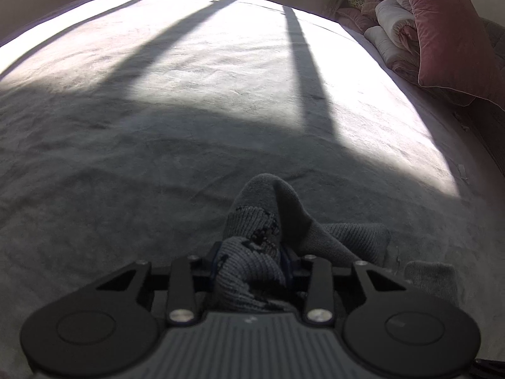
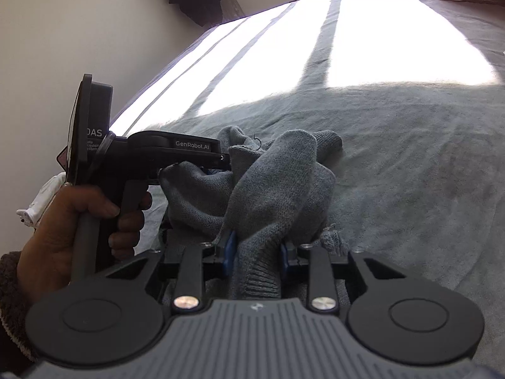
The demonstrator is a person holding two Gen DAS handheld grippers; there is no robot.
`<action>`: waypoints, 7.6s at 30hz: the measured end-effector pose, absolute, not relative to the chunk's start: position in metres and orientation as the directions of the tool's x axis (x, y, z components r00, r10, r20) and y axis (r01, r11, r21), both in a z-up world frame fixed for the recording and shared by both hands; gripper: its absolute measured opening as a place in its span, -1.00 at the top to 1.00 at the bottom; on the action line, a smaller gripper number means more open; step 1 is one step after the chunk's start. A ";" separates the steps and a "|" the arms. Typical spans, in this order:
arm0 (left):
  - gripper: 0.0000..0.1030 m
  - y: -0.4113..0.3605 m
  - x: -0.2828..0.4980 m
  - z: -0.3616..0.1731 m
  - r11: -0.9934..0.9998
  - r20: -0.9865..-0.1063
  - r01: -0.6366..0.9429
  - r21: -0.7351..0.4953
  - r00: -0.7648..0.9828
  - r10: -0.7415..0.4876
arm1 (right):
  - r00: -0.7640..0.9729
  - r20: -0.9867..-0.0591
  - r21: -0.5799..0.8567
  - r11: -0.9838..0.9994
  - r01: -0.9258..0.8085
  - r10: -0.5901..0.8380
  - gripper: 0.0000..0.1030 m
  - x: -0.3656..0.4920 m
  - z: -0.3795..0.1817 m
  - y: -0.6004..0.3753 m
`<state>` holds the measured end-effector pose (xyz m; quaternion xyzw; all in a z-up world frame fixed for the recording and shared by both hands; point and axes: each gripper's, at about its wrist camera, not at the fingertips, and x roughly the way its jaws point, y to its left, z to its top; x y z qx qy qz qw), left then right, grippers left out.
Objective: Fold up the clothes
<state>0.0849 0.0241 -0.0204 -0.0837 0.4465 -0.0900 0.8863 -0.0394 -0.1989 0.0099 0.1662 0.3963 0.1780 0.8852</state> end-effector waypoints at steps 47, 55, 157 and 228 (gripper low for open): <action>0.12 0.069 -0.075 0.024 0.948 -0.764 0.247 -0.201 0.566 -0.309 | 0.671 -0.736 0.245 0.960 0.139 0.091 0.40 -0.097 0.000 -0.322; 0.03 0.066 -0.031 0.034 0.955 -0.740 0.219 -0.198 0.606 -0.292 | 0.723 -0.687 0.210 0.972 0.106 0.069 0.06 -0.087 0.014 -0.315; 0.89 0.036 -0.004 -0.024 0.847 -0.742 0.501 -0.179 0.496 -0.450 | 0.687 -0.707 0.085 0.984 -0.154 0.168 0.42 0.009 -0.022 -0.243; 0.06 0.017 0.062 0.014 0.844 -0.780 0.390 -0.368 0.364 -0.509 | 0.737 -0.675 0.129 0.989 0.071 0.035 0.33 -0.048 0.002 -0.320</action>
